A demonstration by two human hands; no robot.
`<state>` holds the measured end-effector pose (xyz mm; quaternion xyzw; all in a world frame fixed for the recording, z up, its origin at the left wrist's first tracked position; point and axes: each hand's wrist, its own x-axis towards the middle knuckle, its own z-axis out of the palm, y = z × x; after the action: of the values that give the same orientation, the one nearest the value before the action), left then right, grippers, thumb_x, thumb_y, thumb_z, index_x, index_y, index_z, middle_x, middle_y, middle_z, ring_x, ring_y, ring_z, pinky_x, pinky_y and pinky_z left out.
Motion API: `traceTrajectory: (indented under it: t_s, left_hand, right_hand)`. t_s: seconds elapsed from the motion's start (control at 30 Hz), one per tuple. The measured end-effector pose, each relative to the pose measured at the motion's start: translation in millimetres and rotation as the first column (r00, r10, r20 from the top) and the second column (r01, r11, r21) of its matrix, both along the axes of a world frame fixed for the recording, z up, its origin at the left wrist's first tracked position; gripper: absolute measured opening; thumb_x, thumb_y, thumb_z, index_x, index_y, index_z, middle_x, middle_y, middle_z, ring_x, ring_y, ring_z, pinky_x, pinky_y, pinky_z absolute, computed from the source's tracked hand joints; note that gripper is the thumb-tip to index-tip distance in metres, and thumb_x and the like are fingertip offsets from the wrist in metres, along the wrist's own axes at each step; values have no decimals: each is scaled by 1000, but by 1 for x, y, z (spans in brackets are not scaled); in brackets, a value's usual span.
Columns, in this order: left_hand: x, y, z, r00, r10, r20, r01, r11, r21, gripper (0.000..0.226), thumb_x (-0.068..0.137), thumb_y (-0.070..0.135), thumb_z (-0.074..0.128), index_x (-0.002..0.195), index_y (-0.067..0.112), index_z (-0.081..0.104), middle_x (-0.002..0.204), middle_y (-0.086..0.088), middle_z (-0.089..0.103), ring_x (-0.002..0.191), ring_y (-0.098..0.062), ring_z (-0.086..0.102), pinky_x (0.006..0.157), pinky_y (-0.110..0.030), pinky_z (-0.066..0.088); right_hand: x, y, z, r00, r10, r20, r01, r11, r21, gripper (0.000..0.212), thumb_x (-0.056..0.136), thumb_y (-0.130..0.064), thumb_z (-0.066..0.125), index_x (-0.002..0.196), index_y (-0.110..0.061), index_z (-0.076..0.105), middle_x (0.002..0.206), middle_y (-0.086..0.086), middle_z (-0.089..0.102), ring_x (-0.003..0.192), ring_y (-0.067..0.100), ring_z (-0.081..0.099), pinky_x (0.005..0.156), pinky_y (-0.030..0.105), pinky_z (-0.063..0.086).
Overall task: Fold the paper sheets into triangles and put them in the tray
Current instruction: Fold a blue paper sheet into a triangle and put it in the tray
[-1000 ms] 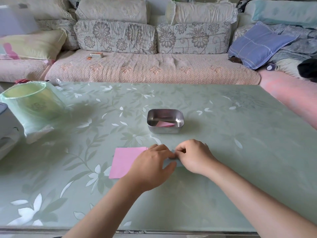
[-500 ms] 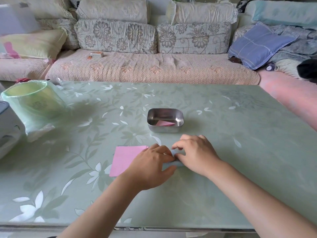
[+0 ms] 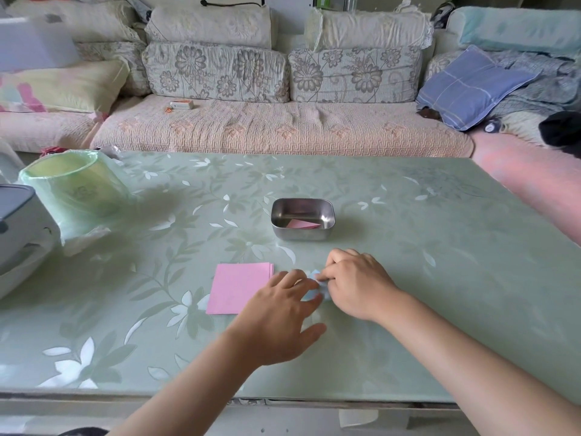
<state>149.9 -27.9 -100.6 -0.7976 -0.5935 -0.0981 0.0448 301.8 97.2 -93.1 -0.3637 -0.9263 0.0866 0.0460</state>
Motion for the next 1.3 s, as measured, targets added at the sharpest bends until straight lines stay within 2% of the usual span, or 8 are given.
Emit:
traceTrajectory:
  t_s: [0.17,0.27,0.43,0.63,0.73,0.87,1.03,1.3]
  left_hand:
    - [6,-7,-1,1000,11,19,-10,999,-45,55,97,56,35,129,18,59,132,8,54,124,-16,44,104,-27,36]
    - [8,-9,-2,998,50,46,-45,993,-106,56,96,55,37,138,21,48,136,9,48,121,-16,45,92,-30,43]
    - [10,-8,-6,995,68,71,-59,990,-124,55,96,55,39,138,22,49,133,7,50,119,-15,44,91,-30,45]
    - [8,-7,-11,990,66,126,-47,988,-146,56,97,56,39,147,32,40,142,12,41,129,-9,37,96,-33,47]
    - [9,-8,-12,987,75,142,-55,988,-142,54,97,55,39,148,36,38,141,13,40,130,-9,36,95,-35,48]
    - [11,-9,-13,982,74,173,-52,990,-131,52,97,53,42,147,37,39,141,13,40,129,-9,37,95,-36,48]
    - [13,-10,-14,978,110,178,-95,991,-90,46,98,47,42,142,32,48,139,15,44,129,-7,38,91,-30,49]
    - [9,-15,-9,963,238,125,-231,971,-67,38,95,41,43,114,18,67,121,9,54,114,-10,48,82,-29,50]
  right_hand:
    - [0,-6,2,1000,-12,12,12,1000,12,36,95,-26,45,117,-37,70,100,-10,45,108,21,49,88,34,36]
    - [3,-8,0,1000,-15,14,15,1000,16,32,96,-35,51,124,-38,66,110,-7,51,110,20,48,94,35,37]
    - [11,-16,-6,999,-3,34,0,994,110,36,98,-48,48,132,-41,60,117,-7,49,112,19,46,94,35,33]
    - [19,-24,-9,992,14,-123,-2,995,101,29,96,-22,58,120,-32,71,128,-5,54,121,22,47,99,35,33]
    - [25,-29,-9,994,78,-76,-66,987,148,29,93,-13,55,106,-27,77,129,-3,60,122,24,49,98,37,36]
    - [30,-39,-11,993,118,-25,-109,965,239,31,86,-10,52,101,-18,78,132,-2,63,129,26,50,105,41,36]
    - [38,-44,-15,986,159,54,-167,963,211,48,88,-17,32,121,-19,67,134,-6,57,131,18,43,106,35,29]
    - [42,-45,-15,989,144,22,-145,978,146,48,89,-15,37,128,-16,66,146,-2,52,133,23,47,107,40,31]
